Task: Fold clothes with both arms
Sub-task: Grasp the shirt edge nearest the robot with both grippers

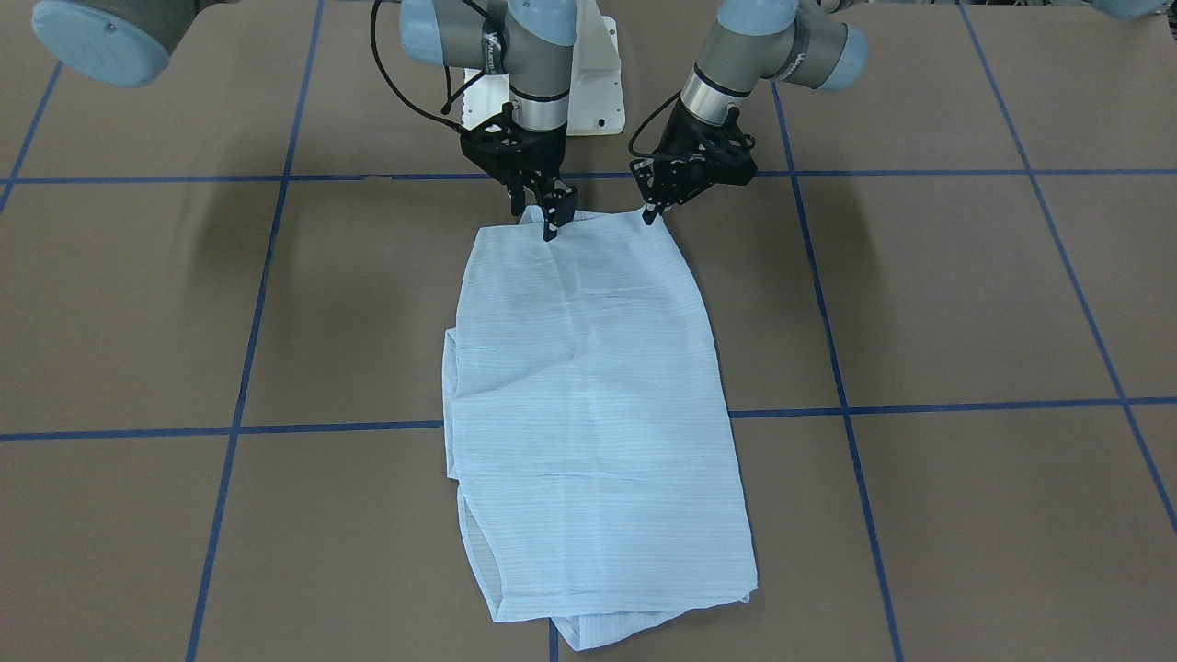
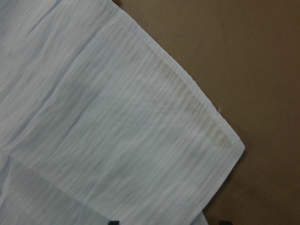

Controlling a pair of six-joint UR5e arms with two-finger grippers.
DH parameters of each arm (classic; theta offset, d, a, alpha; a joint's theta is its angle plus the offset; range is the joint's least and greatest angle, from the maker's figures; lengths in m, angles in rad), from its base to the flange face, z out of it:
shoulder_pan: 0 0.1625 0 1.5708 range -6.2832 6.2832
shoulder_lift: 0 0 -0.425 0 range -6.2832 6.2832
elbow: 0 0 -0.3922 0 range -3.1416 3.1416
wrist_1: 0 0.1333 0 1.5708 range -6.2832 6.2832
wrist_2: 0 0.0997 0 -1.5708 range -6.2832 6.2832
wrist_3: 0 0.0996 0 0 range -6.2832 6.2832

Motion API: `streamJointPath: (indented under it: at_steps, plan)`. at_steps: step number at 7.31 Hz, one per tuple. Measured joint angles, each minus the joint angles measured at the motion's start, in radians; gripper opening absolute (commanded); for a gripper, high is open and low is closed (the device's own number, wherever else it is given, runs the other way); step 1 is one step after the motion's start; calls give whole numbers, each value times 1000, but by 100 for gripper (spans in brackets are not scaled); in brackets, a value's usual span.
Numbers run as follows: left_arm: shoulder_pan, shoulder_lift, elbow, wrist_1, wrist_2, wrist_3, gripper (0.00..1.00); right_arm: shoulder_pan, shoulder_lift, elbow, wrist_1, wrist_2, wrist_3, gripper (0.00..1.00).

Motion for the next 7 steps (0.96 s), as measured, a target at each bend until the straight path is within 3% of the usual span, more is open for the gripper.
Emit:
streamJointPath:
  at_steps: [1,7]
  plan:
    - [0,0,0,0,0,0,0,0,9,-7,0,-5,21,0]
    - [0,-4,-21,2,-7,1,0,17,9,10,-6,-23,46,0]
